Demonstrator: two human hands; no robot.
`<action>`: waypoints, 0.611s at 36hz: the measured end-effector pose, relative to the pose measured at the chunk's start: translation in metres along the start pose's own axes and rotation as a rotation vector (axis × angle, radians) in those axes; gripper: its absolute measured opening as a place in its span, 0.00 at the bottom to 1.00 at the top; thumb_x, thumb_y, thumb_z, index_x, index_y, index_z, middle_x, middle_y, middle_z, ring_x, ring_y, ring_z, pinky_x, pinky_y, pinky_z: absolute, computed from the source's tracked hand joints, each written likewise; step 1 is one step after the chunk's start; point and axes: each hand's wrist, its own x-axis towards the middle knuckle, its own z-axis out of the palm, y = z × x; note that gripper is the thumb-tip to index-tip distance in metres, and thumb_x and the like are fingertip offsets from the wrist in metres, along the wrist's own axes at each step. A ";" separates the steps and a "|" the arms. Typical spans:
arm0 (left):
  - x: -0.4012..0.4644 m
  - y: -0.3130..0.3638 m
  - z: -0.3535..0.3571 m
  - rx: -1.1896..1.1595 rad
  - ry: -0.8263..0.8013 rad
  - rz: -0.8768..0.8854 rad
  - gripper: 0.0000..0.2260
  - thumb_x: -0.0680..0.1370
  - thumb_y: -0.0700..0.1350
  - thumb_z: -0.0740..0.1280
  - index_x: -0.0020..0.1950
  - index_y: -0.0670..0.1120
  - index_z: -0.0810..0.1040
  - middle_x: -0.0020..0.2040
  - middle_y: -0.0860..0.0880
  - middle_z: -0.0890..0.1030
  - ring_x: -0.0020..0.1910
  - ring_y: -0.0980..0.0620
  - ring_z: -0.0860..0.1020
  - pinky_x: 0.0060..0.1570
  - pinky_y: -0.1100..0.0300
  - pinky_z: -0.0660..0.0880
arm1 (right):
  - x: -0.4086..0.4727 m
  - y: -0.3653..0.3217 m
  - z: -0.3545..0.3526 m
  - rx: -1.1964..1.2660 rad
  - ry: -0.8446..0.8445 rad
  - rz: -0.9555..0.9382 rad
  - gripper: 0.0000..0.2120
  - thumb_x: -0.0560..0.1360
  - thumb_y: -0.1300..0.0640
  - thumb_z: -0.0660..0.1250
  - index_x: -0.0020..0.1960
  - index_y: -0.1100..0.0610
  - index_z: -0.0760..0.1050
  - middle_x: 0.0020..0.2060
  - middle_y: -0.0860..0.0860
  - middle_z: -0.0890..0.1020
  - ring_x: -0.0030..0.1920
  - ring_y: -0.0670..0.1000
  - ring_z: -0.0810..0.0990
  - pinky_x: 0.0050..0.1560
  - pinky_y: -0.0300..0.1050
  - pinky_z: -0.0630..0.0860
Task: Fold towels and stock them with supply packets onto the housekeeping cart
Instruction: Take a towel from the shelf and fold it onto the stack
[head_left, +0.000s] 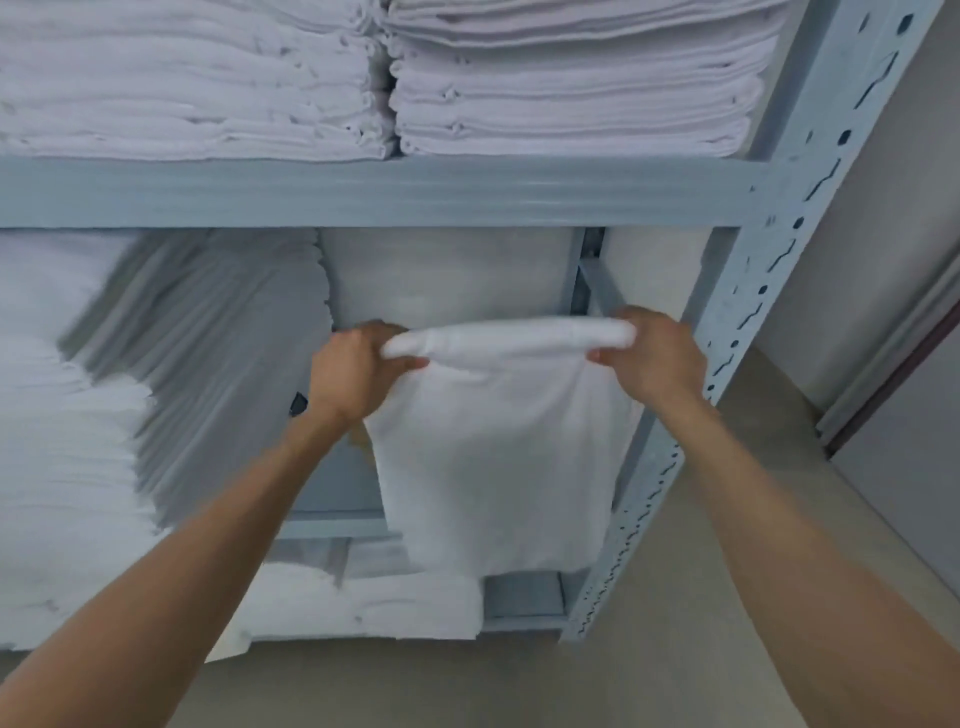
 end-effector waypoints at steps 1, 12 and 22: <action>0.019 0.004 -0.002 -0.028 0.103 0.077 0.09 0.74 0.50 0.75 0.49 0.46 0.85 0.45 0.42 0.84 0.45 0.39 0.80 0.40 0.53 0.71 | 0.013 -0.010 0.000 0.035 0.129 -0.019 0.16 0.72 0.48 0.75 0.58 0.48 0.80 0.51 0.51 0.83 0.49 0.55 0.81 0.39 0.43 0.69; 0.056 -0.065 0.111 -0.178 0.094 0.275 0.12 0.71 0.32 0.70 0.52 0.39 0.86 0.49 0.40 0.84 0.50 0.34 0.79 0.49 0.48 0.76 | 0.036 0.040 0.099 0.160 0.413 -0.163 0.21 0.68 0.78 0.63 0.57 0.63 0.76 0.58 0.58 0.76 0.52 0.58 0.77 0.42 0.40 0.67; -0.069 -0.130 0.247 -0.357 -0.569 -0.370 0.14 0.70 0.28 0.75 0.51 0.42 0.86 0.48 0.45 0.78 0.52 0.54 0.78 0.56 0.59 0.68 | -0.044 0.169 0.222 0.074 -0.403 0.520 0.14 0.77 0.70 0.62 0.60 0.60 0.71 0.61 0.57 0.69 0.40 0.52 0.75 0.45 0.44 0.72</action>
